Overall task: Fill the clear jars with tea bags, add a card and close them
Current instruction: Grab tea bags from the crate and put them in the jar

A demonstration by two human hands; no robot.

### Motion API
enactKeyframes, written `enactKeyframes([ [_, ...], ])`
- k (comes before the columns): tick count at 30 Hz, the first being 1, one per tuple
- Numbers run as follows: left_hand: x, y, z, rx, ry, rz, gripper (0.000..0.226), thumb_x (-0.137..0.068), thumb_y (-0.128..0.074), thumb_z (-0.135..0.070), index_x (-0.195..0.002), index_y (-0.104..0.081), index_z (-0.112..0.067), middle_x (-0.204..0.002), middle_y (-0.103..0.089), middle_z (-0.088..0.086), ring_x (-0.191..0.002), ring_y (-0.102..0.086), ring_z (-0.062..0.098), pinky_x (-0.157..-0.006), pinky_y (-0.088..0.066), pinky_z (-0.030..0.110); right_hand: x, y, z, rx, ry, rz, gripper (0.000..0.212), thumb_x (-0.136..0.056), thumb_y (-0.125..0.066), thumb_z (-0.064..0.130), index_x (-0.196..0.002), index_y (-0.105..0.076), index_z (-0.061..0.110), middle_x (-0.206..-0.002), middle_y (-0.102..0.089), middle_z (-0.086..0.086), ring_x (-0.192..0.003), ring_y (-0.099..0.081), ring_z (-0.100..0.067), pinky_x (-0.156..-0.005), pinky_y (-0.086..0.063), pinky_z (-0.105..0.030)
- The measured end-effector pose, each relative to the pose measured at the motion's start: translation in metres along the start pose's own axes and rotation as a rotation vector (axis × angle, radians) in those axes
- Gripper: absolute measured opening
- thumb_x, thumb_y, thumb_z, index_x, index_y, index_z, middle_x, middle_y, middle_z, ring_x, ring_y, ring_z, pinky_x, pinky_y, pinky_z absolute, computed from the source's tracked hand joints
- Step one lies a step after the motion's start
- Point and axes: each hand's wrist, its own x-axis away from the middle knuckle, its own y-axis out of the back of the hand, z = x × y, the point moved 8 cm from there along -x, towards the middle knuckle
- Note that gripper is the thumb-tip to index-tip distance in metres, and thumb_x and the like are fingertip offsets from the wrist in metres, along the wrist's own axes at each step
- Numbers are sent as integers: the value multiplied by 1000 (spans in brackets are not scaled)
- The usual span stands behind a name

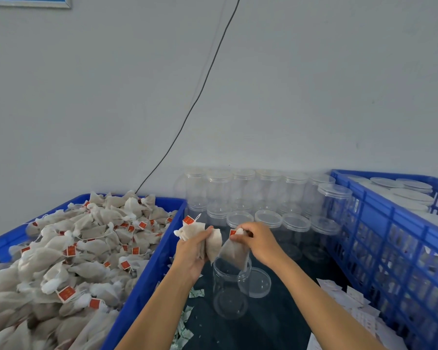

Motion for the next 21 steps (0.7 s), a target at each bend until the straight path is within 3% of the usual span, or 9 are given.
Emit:
enactKeyframes([
  [3, 1, -4, 0, 4, -2, 19, 63, -84, -69, -4, -139, -40, -7, -130, -57, 17, -116, -57, 31, -98, -48, 51, 2, -8, -7, 108, -14, 69, 10, -88, -69, 26, -91, -65, 17, -86, -62, 5, -78, -55, -7, -68, -40, -16],
  [6, 2, -9, 1, -4, -7, 49, 60, -84, -67, -3, -138, -41, -6, -131, -57, 18, -117, -57, 32, -98, -48, 52, 0, -4, -8, 180, -15, -33, 19, -92, -63, 20, -111, -63, 17, -102, -60, 6, -92, -57, -8, -80, -45, -19],
  [8, 2, -12, 2, -40, -22, 64, 59, -85, -66, -3, -139, -41, -7, -132, -56, 16, -119, -55, 32, -103, -44, 55, 0, 0, -6, -89, -78, -87, 16, -98, -52, 19, -108, -64, 13, -97, -63, 4, -85, -61, -7, -73, -48, -16],
  [10, 4, -16, 4, -85, -33, 87, 55, -88, -64, -4, -138, -42, -9, -132, -55, 15, -120, -55, 32, -105, -43, 55, 2, -6, -5, -333, -195, -21, 29, -101, -44, 34, -103, -65, 14, -89, -66, 1, -75, -62, -8, -60, -48, -15],
  [12, 5, -21, 5, -115, -48, 100, 51, -89, -62, -6, -137, -45, -8, -130, -56, 16, -119, -56, 31, -104, -44, 53, 5, -18, 0, -334, -240, 99, 34, -99, -41, 49, -97, -66, 27, -89, -66, 3, -78, -62, -11, -59, -48, -16],
  [14, 7, -25, 5, -139, -78, 104, 44, -92, -59, -6, -134, -49, -6, -125, -60, 16, -116, -59, 30, -98, -50, 47, 7, -26, 2, -307, -249, 160, 34, -95, -45, 54, -107, -63, 28, -96, -63, 5, -86, -60, -11, -64, -49, -18],
  [17, 11, -32, 5, -129, -98, 134, 34, -94, -53, -3, -128, -55, -2, -116, -68, 13, -110, -63, 25, -87, -54, 38, 5, -25, -3, -322, -250, 97, 25, -92, -58, 46, -105, -53, 25, -95, -59, 9, -84, -58, -8, -61, -52, -17],
  [21, 9, -33, 6, -66, -59, 166, 35, -94, -53, -2, -129, -53, 0, -121, -65, 17, -113, -62, 31, -101, -47, 47, 1, -21, -5, -346, -169, 32, 20, -91, -65, 27, -109, -56, 23, -100, -61, 8, -91, -61, -6, -61, -51, -15],
])
